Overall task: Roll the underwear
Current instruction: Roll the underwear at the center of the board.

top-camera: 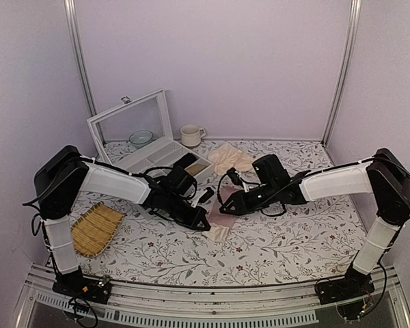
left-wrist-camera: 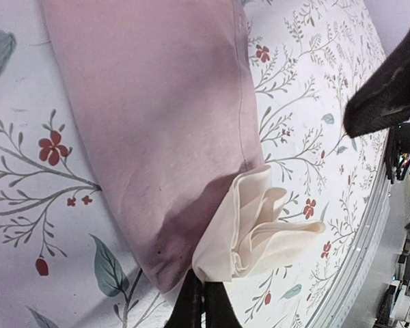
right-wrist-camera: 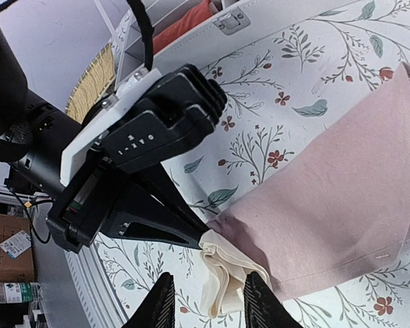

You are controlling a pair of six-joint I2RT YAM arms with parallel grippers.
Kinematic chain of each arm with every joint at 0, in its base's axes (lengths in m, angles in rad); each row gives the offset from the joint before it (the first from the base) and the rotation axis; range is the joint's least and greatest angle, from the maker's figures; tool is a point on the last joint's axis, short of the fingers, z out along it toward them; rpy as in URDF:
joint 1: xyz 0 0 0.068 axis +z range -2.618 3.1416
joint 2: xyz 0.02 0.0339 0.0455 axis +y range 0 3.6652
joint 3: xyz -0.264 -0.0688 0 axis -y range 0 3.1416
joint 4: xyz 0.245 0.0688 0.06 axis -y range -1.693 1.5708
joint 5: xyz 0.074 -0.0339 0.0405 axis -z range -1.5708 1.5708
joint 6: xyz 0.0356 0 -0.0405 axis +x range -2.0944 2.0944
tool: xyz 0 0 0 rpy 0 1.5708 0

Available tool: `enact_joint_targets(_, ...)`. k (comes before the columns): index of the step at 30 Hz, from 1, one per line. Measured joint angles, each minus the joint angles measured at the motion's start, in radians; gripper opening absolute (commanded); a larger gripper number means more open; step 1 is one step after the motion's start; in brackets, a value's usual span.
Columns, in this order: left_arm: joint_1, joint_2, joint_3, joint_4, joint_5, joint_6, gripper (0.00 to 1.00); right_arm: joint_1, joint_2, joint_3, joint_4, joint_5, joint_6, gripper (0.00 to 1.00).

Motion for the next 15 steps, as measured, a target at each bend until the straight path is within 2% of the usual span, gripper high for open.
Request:
enact_joint_targets(6, 0.0, -0.002, -0.001, 0.0, -0.003, -0.026, 0.0, -0.002, -0.042, -0.055, 0.021, 0.051, 0.02, 0.35)
enact_joint_targets(10, 0.002, -0.002, -0.001, -0.007, 0.003, -0.037, 0.0, 0.024, -0.077, -0.088, 0.014, 0.138, 0.009, 0.35)
enact_joint_targets(15, 0.003, -0.002, 0.0, -0.016, 0.009, -0.047, 0.0, 0.14, -0.138, -0.09, 0.007, 0.307, -0.04, 0.34)
